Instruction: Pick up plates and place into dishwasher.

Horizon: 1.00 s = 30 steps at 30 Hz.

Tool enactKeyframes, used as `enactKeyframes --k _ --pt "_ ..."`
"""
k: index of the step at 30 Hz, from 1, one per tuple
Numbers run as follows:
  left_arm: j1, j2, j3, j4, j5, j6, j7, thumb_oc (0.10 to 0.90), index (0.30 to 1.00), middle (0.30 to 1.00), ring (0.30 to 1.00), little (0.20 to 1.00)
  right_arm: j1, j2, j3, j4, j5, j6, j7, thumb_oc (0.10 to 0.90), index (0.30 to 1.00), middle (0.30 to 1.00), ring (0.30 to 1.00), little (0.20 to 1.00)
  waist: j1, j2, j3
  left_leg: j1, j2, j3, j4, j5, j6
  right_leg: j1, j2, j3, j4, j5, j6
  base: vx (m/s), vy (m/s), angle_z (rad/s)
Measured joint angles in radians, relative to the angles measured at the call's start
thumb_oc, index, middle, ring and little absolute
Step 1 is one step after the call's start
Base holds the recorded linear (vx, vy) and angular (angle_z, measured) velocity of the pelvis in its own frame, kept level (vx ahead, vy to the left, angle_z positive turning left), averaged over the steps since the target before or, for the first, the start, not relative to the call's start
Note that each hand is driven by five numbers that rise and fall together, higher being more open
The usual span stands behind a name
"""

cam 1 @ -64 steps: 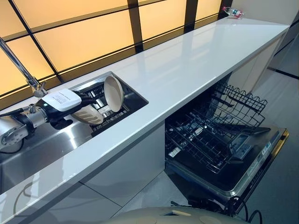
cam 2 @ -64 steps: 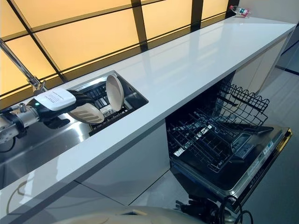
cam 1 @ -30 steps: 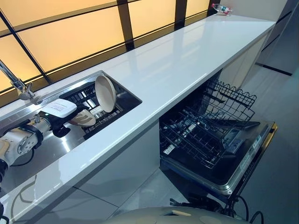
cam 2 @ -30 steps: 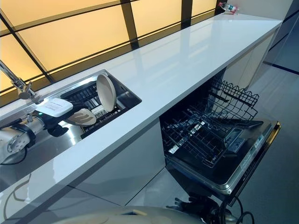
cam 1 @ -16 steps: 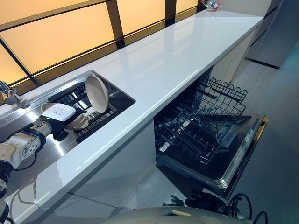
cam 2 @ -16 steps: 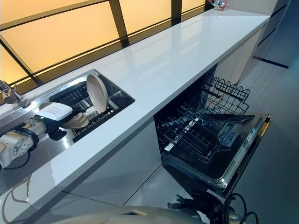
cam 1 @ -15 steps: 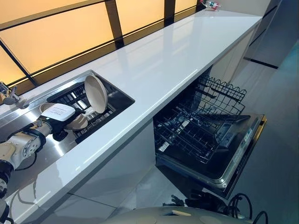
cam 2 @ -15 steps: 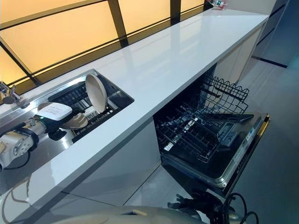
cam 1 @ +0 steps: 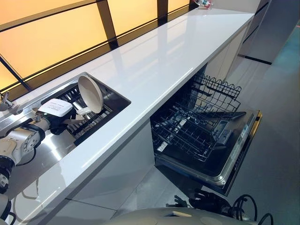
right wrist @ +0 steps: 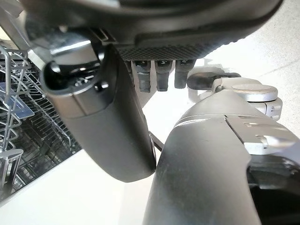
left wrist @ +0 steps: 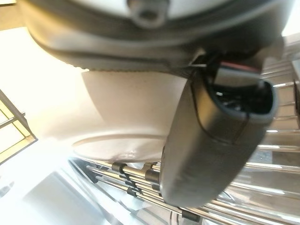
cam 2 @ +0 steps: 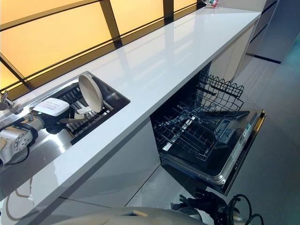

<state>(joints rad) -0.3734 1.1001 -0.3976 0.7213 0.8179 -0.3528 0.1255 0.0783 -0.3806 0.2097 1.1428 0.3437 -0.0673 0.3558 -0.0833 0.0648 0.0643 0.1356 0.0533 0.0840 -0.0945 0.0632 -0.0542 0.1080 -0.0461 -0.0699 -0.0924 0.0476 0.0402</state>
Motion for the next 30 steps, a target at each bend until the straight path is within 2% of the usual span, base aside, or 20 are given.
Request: enactKeyframes --k 12,14,17,22,24,30 --pt "0.0 0.0 0.0 0.012 0.003 0.006 0.063 0.1 0.3 0.3 0.3 0.2 0.003 -0.001 0.003 -0.012 0.002 -0.003 0.001 0.8 0.9 0.9 0.9 0.9 0.001 -0.002 0.002 -0.001 0.0 -0.002 0.0 0.0 0.0 0.0 0.0 -0.001 0.0 0.0 0.0 0.0 -0.008 0.0" --pt "0.0 0.0 0.0 0.007 -0.011 0.009 0.064 0.1 0.3 0.3 0.3 0.2 0.013 -0.002 0.007 -0.04 -0.008 -0.021 -0.001 0.8 0.9 0.9 0.9 0.9 0.003 -0.003 0.002 -0.002 0.0 -0.003 0.0 0.0 0.0 0.0 0.0 -0.003 0.0 0.003 -0.005 0.0 -0.039 0.02" --pt "0.0 0.0 0.0 -0.002 -0.04 0.024 0.064 0.1 0.3 0.3 0.3 0.2 0.032 -0.007 0.037 -0.094 -0.018 -0.043 -0.015 0.8 0.9 0.9 0.9 0.9 0.005 -0.006 0.004 -0.002 0.0 -0.005 0.0 0.0 0.0 0.001 0.0 -0.005 0.0 0.003 -0.005 0.01 -0.039 0.03" --pt "0.003 0.001 0.006 -0.078 -0.115 0.088 0.055 0.1 0.3 0.3 0.3 0.2 0.047 -0.008 0.043 -0.171 -0.027 -0.056 -0.069 0.8 0.9 0.9 0.9 0.9 0.016 -0.014 0.008 -0.003 -0.001 -0.013 0.0 0.001 0.001 0.005 -0.002 -0.019 0.0 0.002 -0.003 0.01 -0.044 0.06" --pt "0.011 0.002 0.017 -0.12 -0.123 0.114 0.039 0.1 0.3 0.3 0.3 0.2 0.048 -0.01 0.042 -0.204 0.003 -0.053 -0.064 0.8 0.9 0.9 0.9 0.9 0.026 -0.016 0.01 -0.005 -0.001 -0.018 0.0 0.001 0.001 0.005 -0.002 -0.021 0.0 0.0 0.0 0.01 -0.046 0.03" --pt "0.029 0.013 0.068 -0.205 -0.219 0.134 0.014 0.1 0.3 0.3 0.3 0.2 0.058 -0.007 0.043 -0.369 0.1 -0.037 0.017 0.8 0.9 0.9 0.9 0.9 0.029 -0.026 0.016 -0.008 -0.002 -0.037 0.0 0.004 0.001 0.009 -0.002 -0.034 0.0 0.002 -0.004 0.01 -0.05 0.07"
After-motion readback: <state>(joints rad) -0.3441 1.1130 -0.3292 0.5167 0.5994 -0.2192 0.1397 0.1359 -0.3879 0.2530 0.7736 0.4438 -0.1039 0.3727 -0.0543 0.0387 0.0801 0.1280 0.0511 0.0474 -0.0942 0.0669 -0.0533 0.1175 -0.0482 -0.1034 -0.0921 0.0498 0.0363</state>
